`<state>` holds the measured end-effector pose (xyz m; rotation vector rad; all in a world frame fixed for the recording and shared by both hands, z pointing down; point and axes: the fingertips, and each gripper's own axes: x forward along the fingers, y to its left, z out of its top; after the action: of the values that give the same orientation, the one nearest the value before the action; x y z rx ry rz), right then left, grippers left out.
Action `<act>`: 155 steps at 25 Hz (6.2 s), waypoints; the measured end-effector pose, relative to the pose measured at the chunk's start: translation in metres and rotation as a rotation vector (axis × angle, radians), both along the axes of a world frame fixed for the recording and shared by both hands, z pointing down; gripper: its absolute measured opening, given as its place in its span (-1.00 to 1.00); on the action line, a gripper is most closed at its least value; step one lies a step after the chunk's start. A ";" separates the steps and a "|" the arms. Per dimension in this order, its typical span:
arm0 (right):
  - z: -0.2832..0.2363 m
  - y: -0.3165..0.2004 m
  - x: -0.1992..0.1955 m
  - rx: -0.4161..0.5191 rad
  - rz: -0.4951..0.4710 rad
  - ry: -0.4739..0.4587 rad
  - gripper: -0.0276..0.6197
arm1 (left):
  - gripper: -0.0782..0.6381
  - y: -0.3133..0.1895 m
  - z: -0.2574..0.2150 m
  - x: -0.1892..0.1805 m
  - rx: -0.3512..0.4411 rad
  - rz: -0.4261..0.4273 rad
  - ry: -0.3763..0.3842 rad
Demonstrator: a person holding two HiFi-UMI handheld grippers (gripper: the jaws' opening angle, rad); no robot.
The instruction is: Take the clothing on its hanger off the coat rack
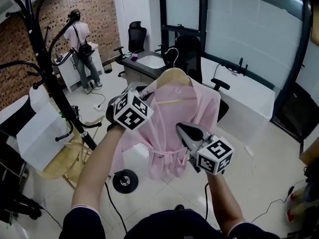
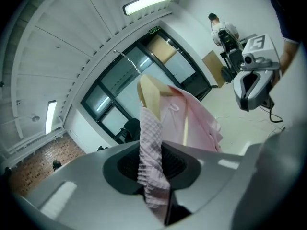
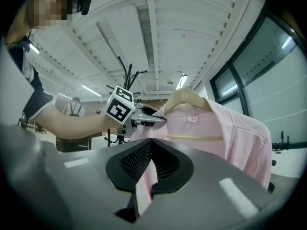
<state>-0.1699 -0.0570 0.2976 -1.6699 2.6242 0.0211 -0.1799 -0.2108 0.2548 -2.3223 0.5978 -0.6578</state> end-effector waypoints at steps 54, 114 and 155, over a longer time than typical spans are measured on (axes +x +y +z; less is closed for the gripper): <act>0.056 -0.156 0.564 -0.072 0.417 -0.109 -0.91 | -0.55 -0.198 0.009 0.622 -0.081 0.314 0.066; 0.117 -0.339 0.633 -0.254 0.044 -0.148 -0.91 | -0.55 -0.459 0.108 0.531 -0.141 -0.294 0.034; 0.297 -0.292 0.686 -0.622 0.108 -0.194 -0.91 | -0.58 -0.372 0.504 0.583 -0.783 -0.361 0.018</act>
<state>0.5161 -0.3488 0.5941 -1.8343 2.5327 -0.9911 0.4027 -0.5828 0.7588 -2.9597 0.8972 -1.2086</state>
